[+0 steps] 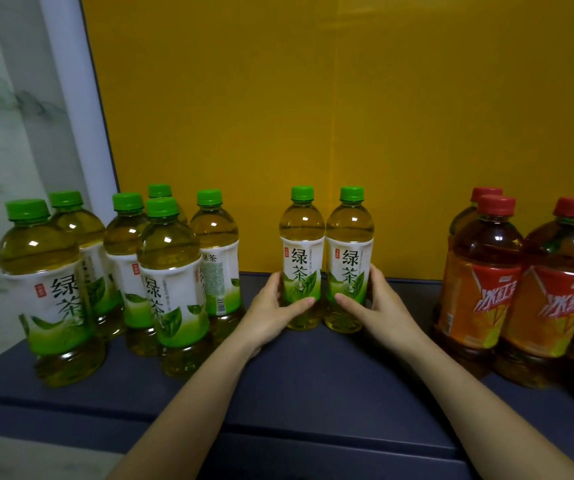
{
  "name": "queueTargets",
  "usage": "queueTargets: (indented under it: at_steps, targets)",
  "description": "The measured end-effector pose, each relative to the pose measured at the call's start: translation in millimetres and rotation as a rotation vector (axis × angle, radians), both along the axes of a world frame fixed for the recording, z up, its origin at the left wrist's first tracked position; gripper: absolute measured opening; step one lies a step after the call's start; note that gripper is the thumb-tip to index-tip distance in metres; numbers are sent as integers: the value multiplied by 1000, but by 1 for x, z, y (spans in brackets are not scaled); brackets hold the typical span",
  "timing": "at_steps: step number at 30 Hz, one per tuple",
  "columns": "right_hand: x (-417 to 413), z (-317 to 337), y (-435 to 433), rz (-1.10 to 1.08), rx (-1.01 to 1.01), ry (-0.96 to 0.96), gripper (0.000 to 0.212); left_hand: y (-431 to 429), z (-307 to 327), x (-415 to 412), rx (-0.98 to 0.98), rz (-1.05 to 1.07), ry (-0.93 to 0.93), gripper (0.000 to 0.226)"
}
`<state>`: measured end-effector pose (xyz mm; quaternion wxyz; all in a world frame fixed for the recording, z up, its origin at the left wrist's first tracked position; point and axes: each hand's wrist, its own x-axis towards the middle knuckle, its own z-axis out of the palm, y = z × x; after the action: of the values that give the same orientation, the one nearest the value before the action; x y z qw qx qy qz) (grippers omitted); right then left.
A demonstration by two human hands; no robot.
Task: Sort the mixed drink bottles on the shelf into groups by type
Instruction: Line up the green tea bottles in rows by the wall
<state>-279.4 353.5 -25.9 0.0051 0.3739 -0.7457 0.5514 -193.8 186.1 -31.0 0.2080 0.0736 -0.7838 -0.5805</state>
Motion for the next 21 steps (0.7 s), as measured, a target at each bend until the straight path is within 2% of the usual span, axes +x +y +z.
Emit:
queueTargets:
  at_steps: [2, 4, 6, 8, 11, 15, 18, 21]
  targets:
    - [6, 0, 3, -90, -14, 50, 76, 2, 1, 11, -121, 61, -52, 62]
    - [19, 3, 10, -225, -40, 198, 74, 2, 2, 32, -263, 130, -33, 50]
    - [36, 7, 15, -257, -136, 399, 58, 5, 5, 60, -349, 182, 97, 24]
    - [53, 14, 12, -183, -196, 467, 46, 8, 5, 90, -410, 326, 232, 8]
    - [70, 23, -11, -11, -127, 383, 38, 4, 3, 126, -486, 596, 399, 8]
    - [81, 29, -62, 193, 71, 239, 53, -14, -7, 144, -451, 810, 468, 29]
    - [81, 30, -98, 315, 108, 44, 75, -28, -17, 145, -396, 832, 405, 44]
    - [76, 31, -122, 385, 77, -172, 89, -39, -27, 141, -306, 706, 324, 51]
